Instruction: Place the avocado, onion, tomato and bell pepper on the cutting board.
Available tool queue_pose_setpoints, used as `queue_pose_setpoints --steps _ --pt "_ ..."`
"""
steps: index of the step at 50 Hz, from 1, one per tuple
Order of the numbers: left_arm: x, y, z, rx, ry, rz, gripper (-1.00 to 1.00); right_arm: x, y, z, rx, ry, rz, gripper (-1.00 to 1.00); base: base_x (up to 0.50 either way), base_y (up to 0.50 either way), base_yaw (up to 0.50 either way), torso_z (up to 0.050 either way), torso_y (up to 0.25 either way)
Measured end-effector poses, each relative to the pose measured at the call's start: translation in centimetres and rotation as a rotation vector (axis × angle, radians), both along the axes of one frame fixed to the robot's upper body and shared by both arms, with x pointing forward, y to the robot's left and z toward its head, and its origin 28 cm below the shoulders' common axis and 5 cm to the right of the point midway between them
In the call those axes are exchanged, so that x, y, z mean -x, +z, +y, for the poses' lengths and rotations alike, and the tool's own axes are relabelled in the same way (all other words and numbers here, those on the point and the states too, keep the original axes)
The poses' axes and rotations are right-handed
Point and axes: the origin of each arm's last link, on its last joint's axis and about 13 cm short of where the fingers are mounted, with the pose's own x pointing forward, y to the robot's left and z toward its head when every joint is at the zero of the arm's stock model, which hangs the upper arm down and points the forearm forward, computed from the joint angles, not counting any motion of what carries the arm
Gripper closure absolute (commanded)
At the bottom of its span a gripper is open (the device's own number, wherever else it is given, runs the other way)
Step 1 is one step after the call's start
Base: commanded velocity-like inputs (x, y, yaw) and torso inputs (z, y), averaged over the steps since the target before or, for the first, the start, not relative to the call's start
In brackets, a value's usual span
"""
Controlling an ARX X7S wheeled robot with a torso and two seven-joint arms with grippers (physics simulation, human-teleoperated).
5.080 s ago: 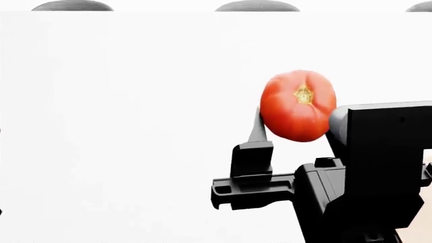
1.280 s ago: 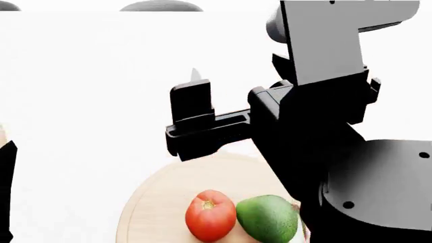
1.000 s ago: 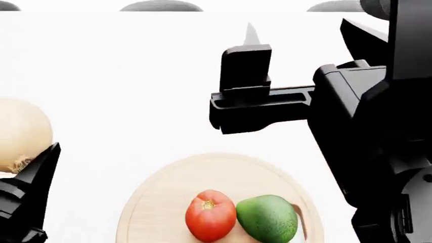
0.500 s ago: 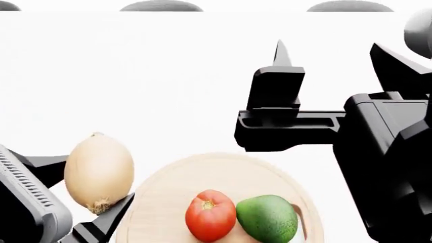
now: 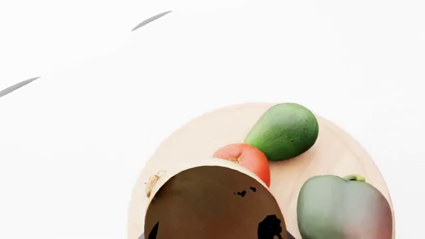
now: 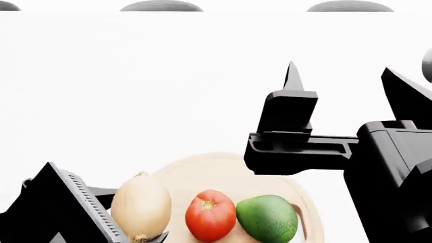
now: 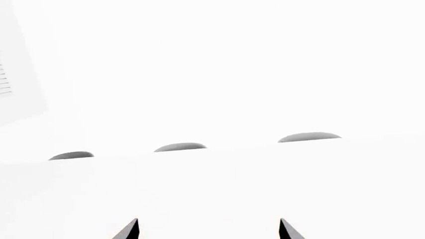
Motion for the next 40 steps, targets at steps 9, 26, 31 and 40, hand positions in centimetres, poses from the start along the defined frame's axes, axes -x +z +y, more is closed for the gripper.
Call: queue_pose_setpoints --steps 9,26,31,40 --pt "-0.2 -1.3 -0.2 -0.02 -0.011 0.042 1.0 0.3 -0.1 0.0 -0.003 -0.003 0.01 -1.0 0.0 0.0 0.0 0.0 0.0" --pt "-0.1 -3.2 -0.5 -0.041 -0.02 0.101 1.0 0.6 -0.2 0.0 -0.007 -0.002 0.023 -1.0 0.0 0.0 0.0 0.0 0.0" --pt "-0.1 -3.5 -0.5 -0.042 -0.02 0.11 1.0 0.7 -0.2 0.0 -0.008 -0.002 0.026 -1.0 0.0 0.0 0.0 0.0 0.0" --pt "-0.1 -3.7 -0.5 -0.039 -0.014 0.118 -1.0 0.7 -0.3 0.0 -0.011 -0.003 0.03 -1.0 0.0 0.0 0.0 0.0 0.0"
